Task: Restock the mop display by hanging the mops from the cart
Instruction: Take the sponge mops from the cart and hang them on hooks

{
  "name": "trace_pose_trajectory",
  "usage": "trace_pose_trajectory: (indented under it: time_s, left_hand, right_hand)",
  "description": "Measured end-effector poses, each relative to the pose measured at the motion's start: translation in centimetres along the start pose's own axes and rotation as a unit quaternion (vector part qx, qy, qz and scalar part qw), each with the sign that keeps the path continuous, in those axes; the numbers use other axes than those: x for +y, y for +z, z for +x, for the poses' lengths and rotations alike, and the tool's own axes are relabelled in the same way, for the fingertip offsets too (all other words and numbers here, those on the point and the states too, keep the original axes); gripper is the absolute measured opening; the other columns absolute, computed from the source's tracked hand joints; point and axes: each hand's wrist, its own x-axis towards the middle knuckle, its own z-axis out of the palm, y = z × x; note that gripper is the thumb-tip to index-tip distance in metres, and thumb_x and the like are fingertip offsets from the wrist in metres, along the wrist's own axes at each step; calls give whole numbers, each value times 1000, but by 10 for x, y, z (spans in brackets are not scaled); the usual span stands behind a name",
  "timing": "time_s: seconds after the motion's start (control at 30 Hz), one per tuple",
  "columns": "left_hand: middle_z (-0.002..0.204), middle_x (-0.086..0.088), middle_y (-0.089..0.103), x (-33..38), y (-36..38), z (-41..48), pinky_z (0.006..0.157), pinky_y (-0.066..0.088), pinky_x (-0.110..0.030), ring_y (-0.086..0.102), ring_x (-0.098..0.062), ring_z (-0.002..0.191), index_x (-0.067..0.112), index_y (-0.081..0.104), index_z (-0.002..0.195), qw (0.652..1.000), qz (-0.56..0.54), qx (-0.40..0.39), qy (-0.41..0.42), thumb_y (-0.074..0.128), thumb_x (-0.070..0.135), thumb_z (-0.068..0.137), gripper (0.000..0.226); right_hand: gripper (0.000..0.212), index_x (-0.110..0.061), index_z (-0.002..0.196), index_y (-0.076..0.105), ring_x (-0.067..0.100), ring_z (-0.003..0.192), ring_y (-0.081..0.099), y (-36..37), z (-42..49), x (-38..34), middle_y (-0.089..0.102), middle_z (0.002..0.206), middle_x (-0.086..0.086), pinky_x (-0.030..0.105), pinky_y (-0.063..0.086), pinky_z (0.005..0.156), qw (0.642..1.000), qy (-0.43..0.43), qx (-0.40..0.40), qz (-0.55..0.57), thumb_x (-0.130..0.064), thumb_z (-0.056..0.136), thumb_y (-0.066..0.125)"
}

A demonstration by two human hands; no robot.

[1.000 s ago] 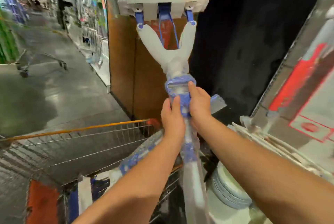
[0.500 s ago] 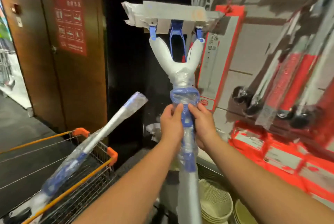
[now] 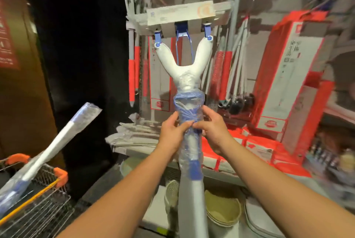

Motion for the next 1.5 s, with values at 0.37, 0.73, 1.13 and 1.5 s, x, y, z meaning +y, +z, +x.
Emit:
trace_pose_trajectory:
  time_s: [0.37,0.73,1.13,1.5]
  left_hand:
    - [101,-9,70,38,22,4,77,56,-26,65,-17,85,13,62,120,989,19,-143,30,61,1,89,33]
    - [103,-9,67,89,17,11,72,54,-17,67,-8,81,10,58,121,956,7,-279,88,56,-6,91,34]
    - [96,2,65,138,85,4,69,53,-13,62,-3,77,11,58,123,939,12,-312,147,56,-2,92,34]
    - [105,-11,70,163,206,5,66,53,-19,67,-21,85,14,62,119,949,37,-271,158,58,5,93,28]
  right_hand:
    - [48,-10,105,63,0,72,66,-15,-28,-47,69,89,0,17,51,63,989,-57,113,-75,26,74,52]
    - [45,-5,114,61,11,78,66,3,-48,-99,68,93,2,23,55,67,967,-107,207,-101,20,76,60]
    - [46,-8,116,62,27,95,66,-50,-57,-160,65,117,15,37,55,79,950,-135,248,-136,17,77,61]
    - [47,-5,121,59,25,87,67,-160,-52,-216,69,101,6,35,57,75,954,-144,220,-144,18,80,58]
